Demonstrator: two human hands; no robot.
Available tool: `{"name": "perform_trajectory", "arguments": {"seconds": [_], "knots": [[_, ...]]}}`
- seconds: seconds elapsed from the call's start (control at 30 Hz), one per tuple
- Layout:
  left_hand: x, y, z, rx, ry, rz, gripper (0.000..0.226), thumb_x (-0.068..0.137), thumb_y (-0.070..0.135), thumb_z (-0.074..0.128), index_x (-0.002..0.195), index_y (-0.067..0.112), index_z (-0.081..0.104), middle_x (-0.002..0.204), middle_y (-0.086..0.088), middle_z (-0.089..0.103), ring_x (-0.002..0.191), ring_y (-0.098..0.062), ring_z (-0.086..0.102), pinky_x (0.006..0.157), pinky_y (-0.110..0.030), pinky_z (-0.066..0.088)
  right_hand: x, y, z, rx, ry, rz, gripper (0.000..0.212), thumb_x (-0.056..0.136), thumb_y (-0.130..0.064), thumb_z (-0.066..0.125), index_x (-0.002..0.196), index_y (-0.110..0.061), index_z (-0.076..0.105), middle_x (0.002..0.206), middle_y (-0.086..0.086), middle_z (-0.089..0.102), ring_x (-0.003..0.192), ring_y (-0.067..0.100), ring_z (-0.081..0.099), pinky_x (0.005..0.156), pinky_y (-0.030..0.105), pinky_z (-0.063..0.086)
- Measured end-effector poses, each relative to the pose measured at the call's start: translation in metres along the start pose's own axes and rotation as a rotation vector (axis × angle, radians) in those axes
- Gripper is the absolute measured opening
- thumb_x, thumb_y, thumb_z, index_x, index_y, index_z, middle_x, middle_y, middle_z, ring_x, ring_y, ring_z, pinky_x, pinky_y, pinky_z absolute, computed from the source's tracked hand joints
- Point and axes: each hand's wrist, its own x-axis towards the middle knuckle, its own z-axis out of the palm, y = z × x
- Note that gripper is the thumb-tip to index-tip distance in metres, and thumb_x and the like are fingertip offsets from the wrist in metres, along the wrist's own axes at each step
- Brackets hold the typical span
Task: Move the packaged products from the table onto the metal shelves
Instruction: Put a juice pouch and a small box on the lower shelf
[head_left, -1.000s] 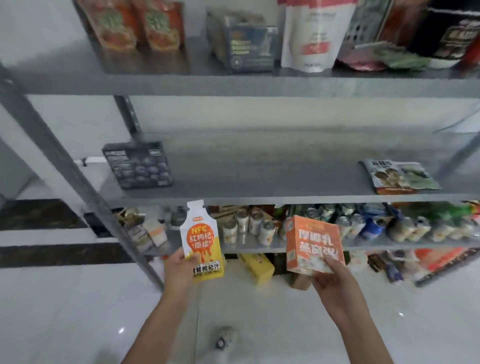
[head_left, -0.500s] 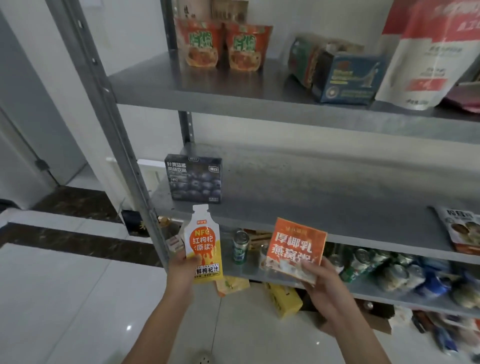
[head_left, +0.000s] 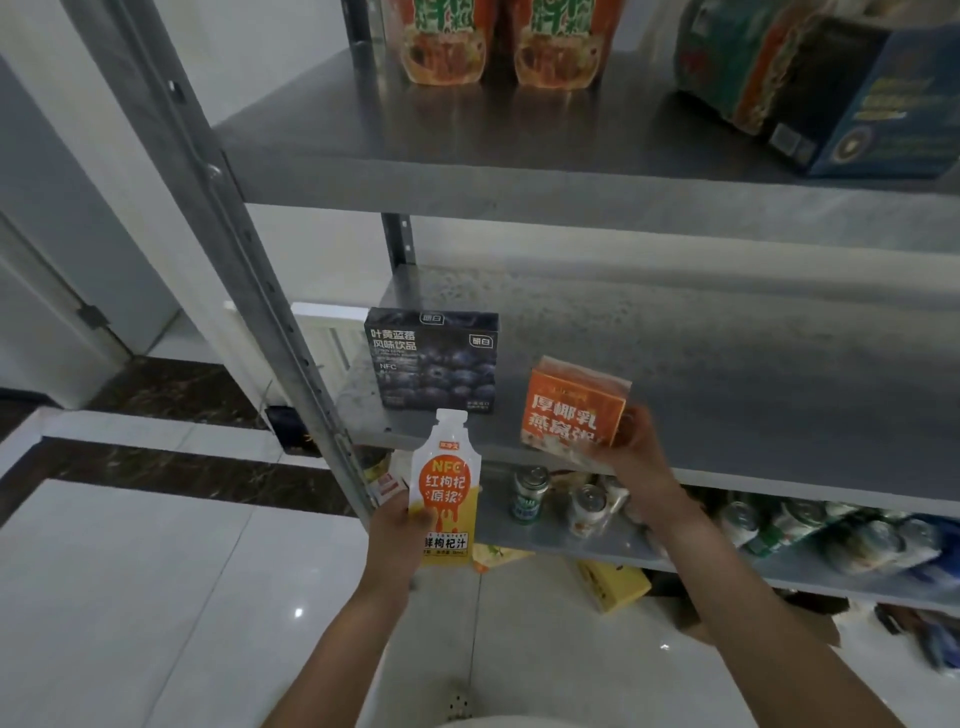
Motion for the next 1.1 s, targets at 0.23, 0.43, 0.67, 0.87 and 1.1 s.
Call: {"name": "perform_trajectory", "arguments": {"seconds": [0.23, 0.43, 0.67, 0.87, 1.1], "knots": [[0.003, -0.003, 0.005, -0.03, -0.01, -0.006, 0.032, 0.093, -0.001, 0.053, 0.123, 0.01, 0.055, 0.113, -0.014, 0.064, 0.101, -0.031, 0.064, 0.089, -0.053, 0.052, 0.051, 0.017, 0.009, -0.146, -0.02, 0.055, 0.075, 0.064, 0.007, 0.083, 0.123, -0.008, 0.04, 0.123, 0.012, 0.058, 0.113, 0.027, 0.057, 0.096, 0.044, 0.049], [0.0, -0.004, 0.012, -0.016, -0.017, -0.014, 0.033, 0.093, -0.001, 0.052, 0.123, 0.013, 0.054, 0.111, -0.013, 0.065, 0.098, -0.031, 0.065, 0.085, -0.057, 0.053, 0.068, 0.024, 0.011, -0.154, -0.047, 0.019, 0.075, 0.068, 0.012, 0.077, 0.129, -0.004, 0.036, 0.118, 0.01, 0.056, 0.108, 0.023, 0.056, 0.087, 0.033, 0.05], [-0.02, -0.007, 0.04, 0.026, -0.041, 0.011, 0.036, 0.093, -0.007, 0.046, 0.105, 0.024, 0.057, 0.108, -0.006, 0.064, 0.098, -0.021, 0.062, 0.073, -0.031, 0.051, 0.067, 0.036, 0.005, -0.326, -0.097, -0.01, 0.059, 0.077, -0.021, 0.079, 0.126, -0.015, 0.046, 0.121, 0.002, 0.058, 0.113, 0.022, 0.056, 0.098, 0.038, 0.044], [-0.038, -0.014, 0.085, 0.101, -0.034, 0.013, 0.027, 0.097, 0.002, 0.045, 0.099, 0.025, 0.058, 0.107, -0.007, 0.066, 0.094, -0.02, 0.063, 0.068, -0.028, 0.049, 0.046, 0.06, -0.057, -0.891, 0.008, -0.188, 0.059, 0.095, -0.052, 0.041, 0.141, -0.014, 0.042, 0.147, 0.008, 0.04, 0.135, 0.026, 0.035, 0.111, 0.04, 0.026], [-0.054, -0.01, 0.179, 0.197, -0.148, -0.046, 0.019, 0.096, 0.004, 0.049, 0.099, 0.017, 0.062, 0.099, -0.005, 0.068, 0.088, -0.019, 0.065, 0.069, -0.03, 0.051, 0.013, 0.104, -0.183, -1.304, 0.122, -0.105, 0.08, 0.088, -0.065, -0.013, 0.152, -0.028, 0.018, 0.159, 0.004, 0.015, 0.147, 0.025, 0.011, 0.118, 0.047, 0.007]]}}
